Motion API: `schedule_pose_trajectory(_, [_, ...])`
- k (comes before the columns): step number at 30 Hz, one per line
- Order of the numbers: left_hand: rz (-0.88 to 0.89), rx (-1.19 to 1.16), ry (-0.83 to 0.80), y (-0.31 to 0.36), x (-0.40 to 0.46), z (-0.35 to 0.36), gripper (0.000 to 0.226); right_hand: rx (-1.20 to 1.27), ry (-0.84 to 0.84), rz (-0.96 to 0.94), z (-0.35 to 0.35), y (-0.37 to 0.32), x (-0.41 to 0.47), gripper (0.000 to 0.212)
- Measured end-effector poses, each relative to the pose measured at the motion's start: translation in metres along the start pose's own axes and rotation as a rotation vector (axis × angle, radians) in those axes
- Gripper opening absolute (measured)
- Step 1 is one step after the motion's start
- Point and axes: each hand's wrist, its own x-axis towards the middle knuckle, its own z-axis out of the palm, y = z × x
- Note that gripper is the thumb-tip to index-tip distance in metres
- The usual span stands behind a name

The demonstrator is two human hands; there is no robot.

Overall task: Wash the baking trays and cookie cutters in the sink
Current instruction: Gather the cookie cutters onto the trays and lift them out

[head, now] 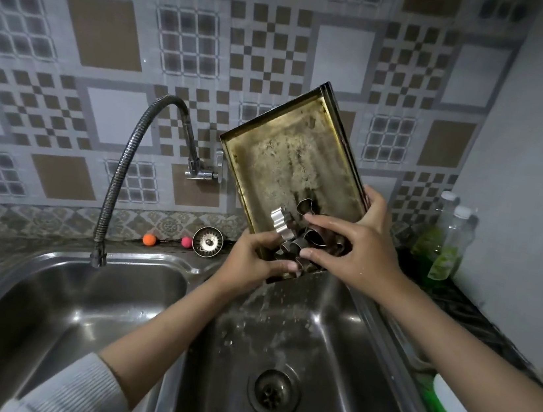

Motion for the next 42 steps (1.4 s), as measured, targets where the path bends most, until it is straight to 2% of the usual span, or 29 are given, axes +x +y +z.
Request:
schedule_pose_trajectory(5, [0.027,-0.020,0.035,0.002,0.001,0.000,0.025,-0.066,0.004,-0.036,-0.004,-0.003,0.002,0.050])
schedule_pose_trajectory(16, [0.055,-0.103,-0.008,0.007,0.007,0.000,0.025,-0.114,0.027,-0.090,-0.008,-0.007,0.008,0.051])
schedule_pose_trajectory(23, [0.079,-0.072,0.054,0.009,0.010,-0.005,0.044,-0.111,0.057,-0.132,-0.009,-0.010,0.013,0.051])
schedule_pose_trajectory(29, [0.113,-0.012,0.082,0.015,0.009,-0.009,0.070,-0.120,0.092,-0.180,-0.010,-0.014,0.017,0.052])
schedule_pose_trajectory(42, [0.093,-0.042,0.074,0.026,0.004,-0.011,0.065,-0.150,0.082,-0.179,-0.015,-0.019,0.018,0.052])
